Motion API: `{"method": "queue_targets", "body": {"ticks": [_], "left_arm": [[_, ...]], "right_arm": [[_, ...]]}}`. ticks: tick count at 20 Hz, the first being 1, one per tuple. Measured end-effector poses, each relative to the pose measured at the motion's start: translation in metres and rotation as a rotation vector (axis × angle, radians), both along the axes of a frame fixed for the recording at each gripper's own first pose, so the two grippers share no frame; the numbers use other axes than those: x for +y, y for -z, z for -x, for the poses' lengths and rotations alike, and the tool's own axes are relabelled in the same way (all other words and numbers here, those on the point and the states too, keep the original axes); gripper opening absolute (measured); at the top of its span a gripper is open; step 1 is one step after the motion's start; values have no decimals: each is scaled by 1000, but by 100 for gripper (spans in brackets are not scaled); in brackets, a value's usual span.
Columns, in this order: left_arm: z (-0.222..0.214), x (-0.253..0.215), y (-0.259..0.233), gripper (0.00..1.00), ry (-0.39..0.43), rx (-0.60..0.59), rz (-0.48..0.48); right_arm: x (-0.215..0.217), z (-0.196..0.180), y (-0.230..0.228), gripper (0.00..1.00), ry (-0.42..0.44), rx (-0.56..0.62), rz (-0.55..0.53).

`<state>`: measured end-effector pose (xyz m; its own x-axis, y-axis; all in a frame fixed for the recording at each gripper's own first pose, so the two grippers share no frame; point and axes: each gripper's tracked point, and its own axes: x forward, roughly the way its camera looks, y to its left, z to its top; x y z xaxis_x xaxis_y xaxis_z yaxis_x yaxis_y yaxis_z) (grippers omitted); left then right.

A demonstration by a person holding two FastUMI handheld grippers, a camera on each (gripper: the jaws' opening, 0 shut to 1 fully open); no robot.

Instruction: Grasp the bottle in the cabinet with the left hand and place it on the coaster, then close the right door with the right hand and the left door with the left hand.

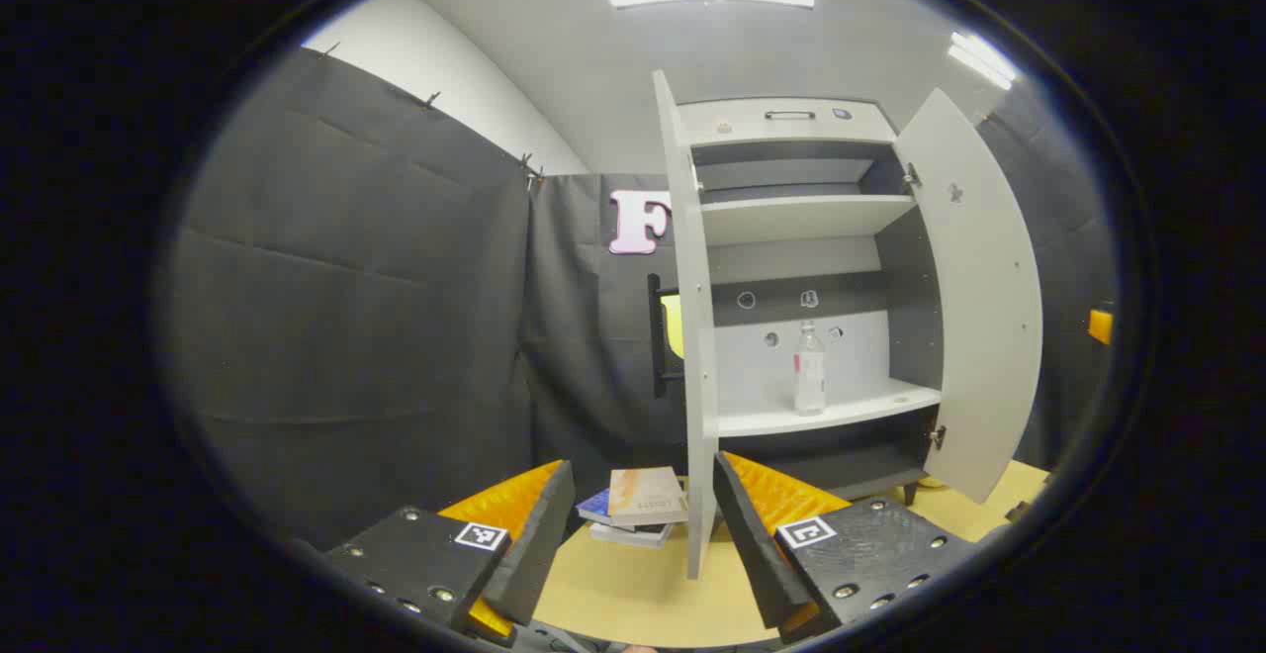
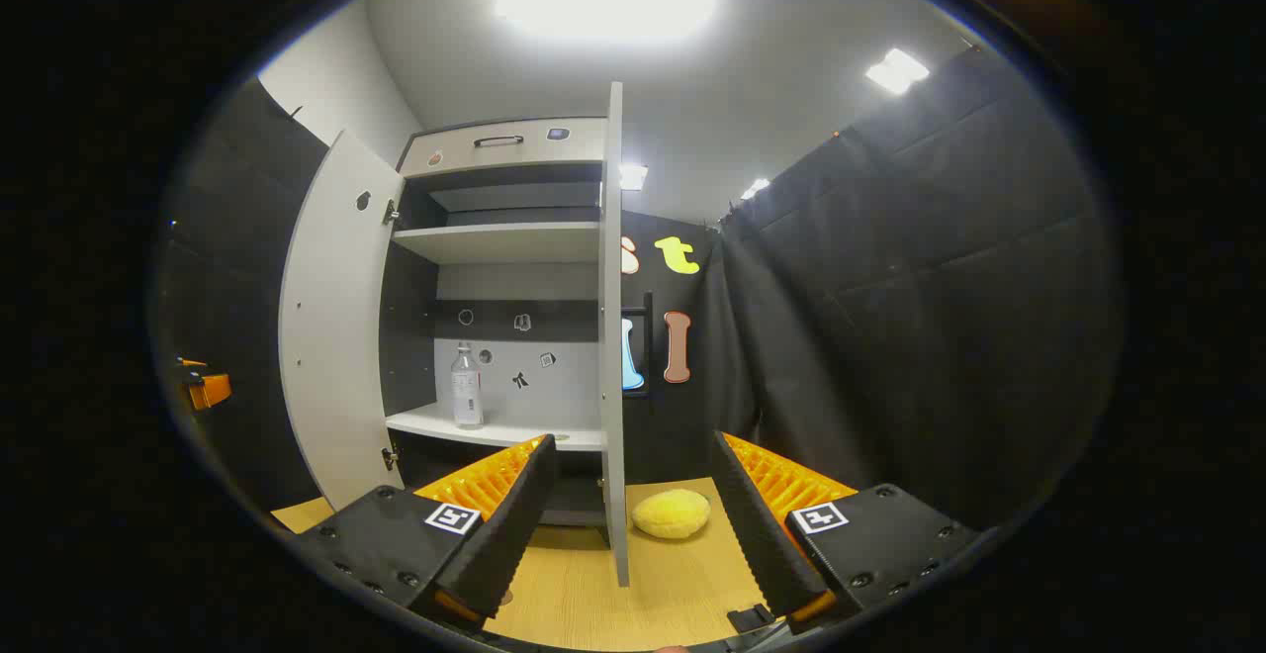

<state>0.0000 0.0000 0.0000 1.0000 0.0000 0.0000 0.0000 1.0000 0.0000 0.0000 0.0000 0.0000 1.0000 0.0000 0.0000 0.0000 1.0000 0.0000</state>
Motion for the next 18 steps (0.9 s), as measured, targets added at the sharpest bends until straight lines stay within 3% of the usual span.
{"method": "queue_targets", "body": {"ticks": [18], "left_arm": [[11,-6,-24,83,-22,-57,-7]], "right_arm": [[0,-4,-2,98,-25,-6,21]]}}
